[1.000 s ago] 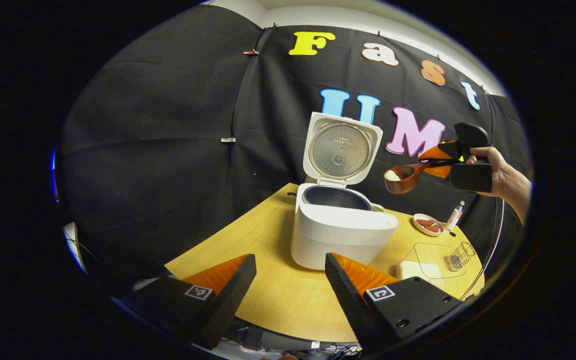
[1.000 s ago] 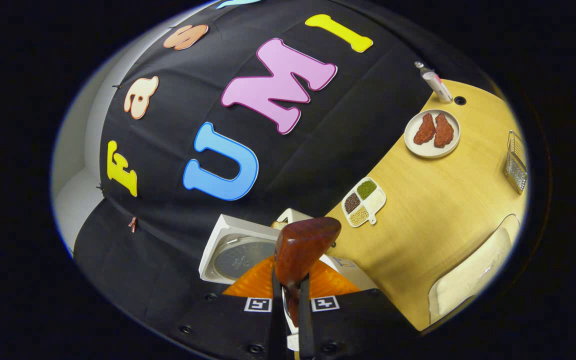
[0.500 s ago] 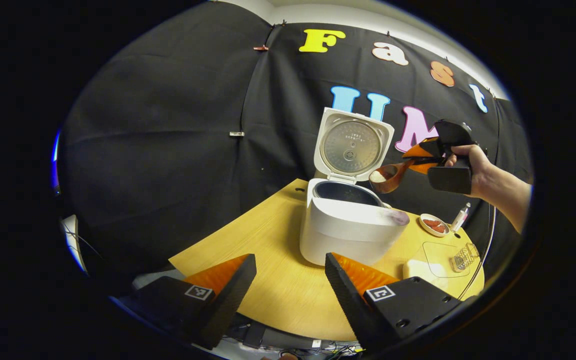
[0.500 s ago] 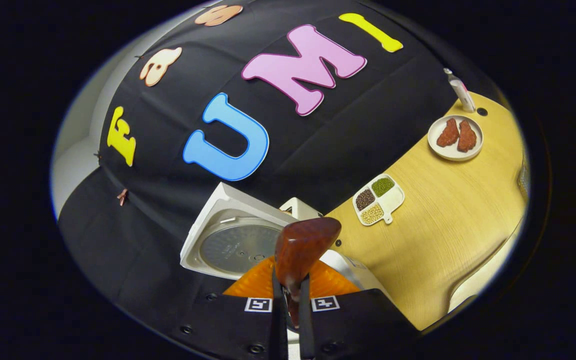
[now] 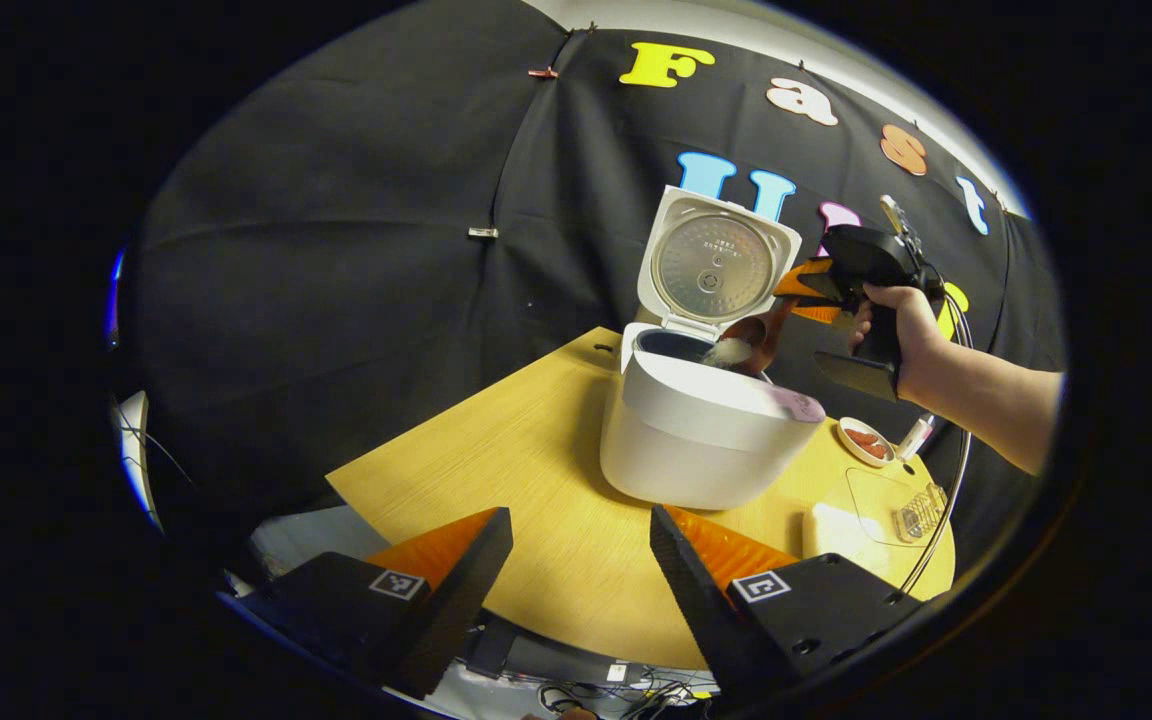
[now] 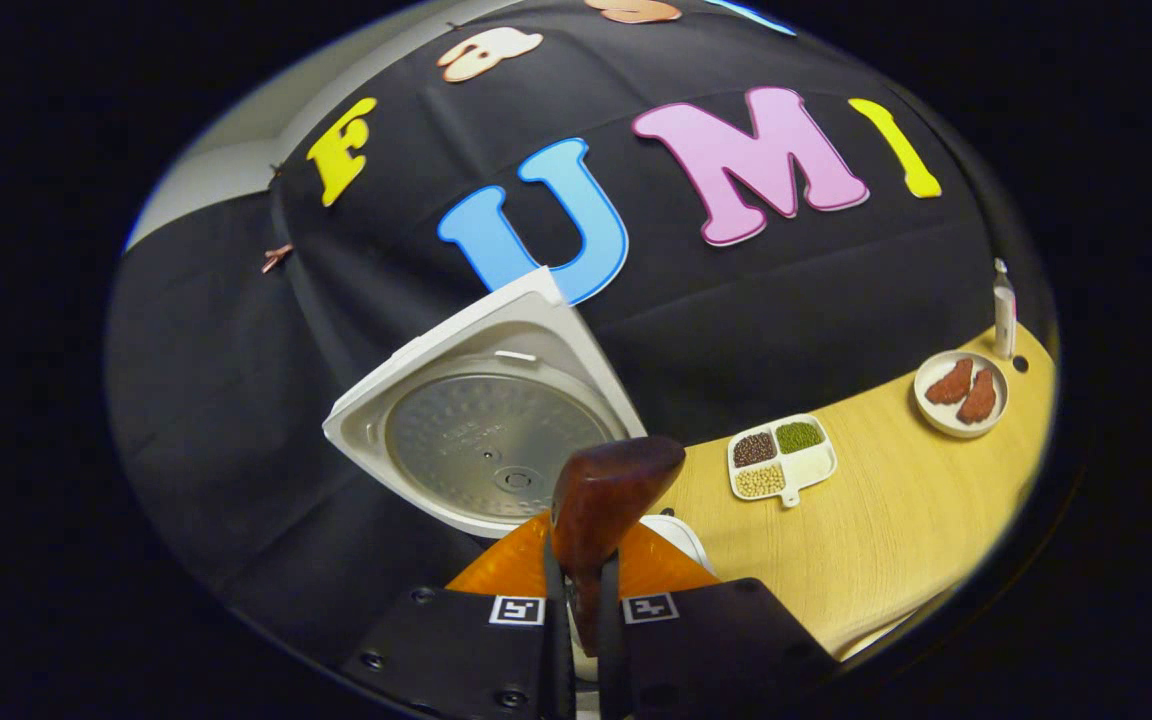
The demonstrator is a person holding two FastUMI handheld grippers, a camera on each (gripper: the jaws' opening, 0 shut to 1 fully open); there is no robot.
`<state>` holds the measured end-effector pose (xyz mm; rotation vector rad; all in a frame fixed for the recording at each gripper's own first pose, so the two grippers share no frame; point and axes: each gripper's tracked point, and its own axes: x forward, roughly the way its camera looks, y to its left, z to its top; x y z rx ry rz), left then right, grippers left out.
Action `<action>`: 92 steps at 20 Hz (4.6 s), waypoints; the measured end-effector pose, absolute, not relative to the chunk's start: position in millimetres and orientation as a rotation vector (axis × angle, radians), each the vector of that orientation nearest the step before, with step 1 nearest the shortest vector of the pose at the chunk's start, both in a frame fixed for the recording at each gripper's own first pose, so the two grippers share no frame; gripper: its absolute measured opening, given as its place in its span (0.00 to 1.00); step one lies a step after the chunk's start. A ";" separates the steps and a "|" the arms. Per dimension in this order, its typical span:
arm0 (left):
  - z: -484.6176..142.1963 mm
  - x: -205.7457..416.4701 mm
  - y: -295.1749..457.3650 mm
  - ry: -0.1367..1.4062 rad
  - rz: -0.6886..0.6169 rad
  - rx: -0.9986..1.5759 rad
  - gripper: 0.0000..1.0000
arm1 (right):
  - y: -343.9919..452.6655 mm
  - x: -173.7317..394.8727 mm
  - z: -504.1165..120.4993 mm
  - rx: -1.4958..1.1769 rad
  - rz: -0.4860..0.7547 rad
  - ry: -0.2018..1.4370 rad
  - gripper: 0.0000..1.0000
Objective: Close the left gripper, press the button to open the rice cooker; take a wooden spoon from the chopstick holder with the right hand, scoop a spoonful of rice and pour it into the rice cooker, then put the wooden spoon back into the chopstick holder.
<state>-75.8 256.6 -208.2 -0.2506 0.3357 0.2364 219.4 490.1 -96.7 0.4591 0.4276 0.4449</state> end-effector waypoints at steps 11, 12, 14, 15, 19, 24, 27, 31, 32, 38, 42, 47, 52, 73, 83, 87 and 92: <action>-228.0 -75.0 263.5 0.369 0.228 -0.279 0.96 | 536.7 201.7 -110.4 0.148 0.584 0.311 0.13; -230.1 -74.8 264.4 0.372 0.228 -0.275 0.95 | 540.7 199.5 -112.0 0.111 0.600 0.296 0.14; -232.9 -73.1 265.6 0.375 0.228 -0.278 0.95 | 548.5 193.8 -114.1 0.044 0.632 0.272 0.14; -232.1 -72.9 266.5 0.372 0.230 -0.280 0.97 | 553.0 190.4 -113.2 0.005 0.650 0.253 0.13; -230.7 -68.9 269.6 0.365 0.237 -0.280 0.96 | 569.4 176.9 -110.6 -0.086 0.725 0.191 0.13; -221.0 -61.0 272.6 0.346 0.236 -0.258 0.96 | 565.0 186.2 -115.4 -0.057 0.698 0.222 0.13; -220.3 -59.1 271.3 0.346 0.229 -0.250 0.95 | 556.6 191.4 -114.4 -0.036 0.677 0.237 0.13; -220.4 -56.8 262.9 0.352 0.212 -0.251 0.95 | 539.5 199.6 -98.2 0.007 0.641 0.231 0.13; -218.6 -55.9 259.9 0.351 0.204 -0.248 0.95 | 534.6 200.8 -91.8 0.014 0.636 0.224 0.13; -194.1 -39.3 231.5 0.322 0.119 -0.245 0.95 | 486.4 206.1 -46.0 0.085 0.574 0.193 0.13; -169.0 -26.6 203.9 0.270 0.037 -0.200 0.95 | 435.2 205.8 -19.6 0.108 0.502 0.179 0.13; -155.1 -21.2 166.6 0.237 -0.053 -0.176 0.95 | 347.6 196.7 3.3 0.136 0.379 0.169 0.13; -144.1 -17.6 137.9 0.221 -0.100 -0.167 0.95 | 251.9 187.8 20.4 0.178 0.252 0.157 0.13; -133.8 2.2 26.9 0.263 0.040 -0.179 0.95 | -64.7 200.8 -129.6 0.388 -0.098 0.419 0.13; -106.5 18.1 44.2 0.227 0.201 -0.105 0.95 | -81.6 200.8 -229.3 0.481 -0.129 0.574 0.14; -110.2 13.3 36.8 0.242 0.216 -0.112 0.95 | -77.4 200.5 -249.6 0.482 -0.120 0.602 0.14; -113.8 6.0 29.7 0.251 0.223 -0.099 0.95 | -71.9 199.4 -268.5 0.525 -0.117 0.622 0.14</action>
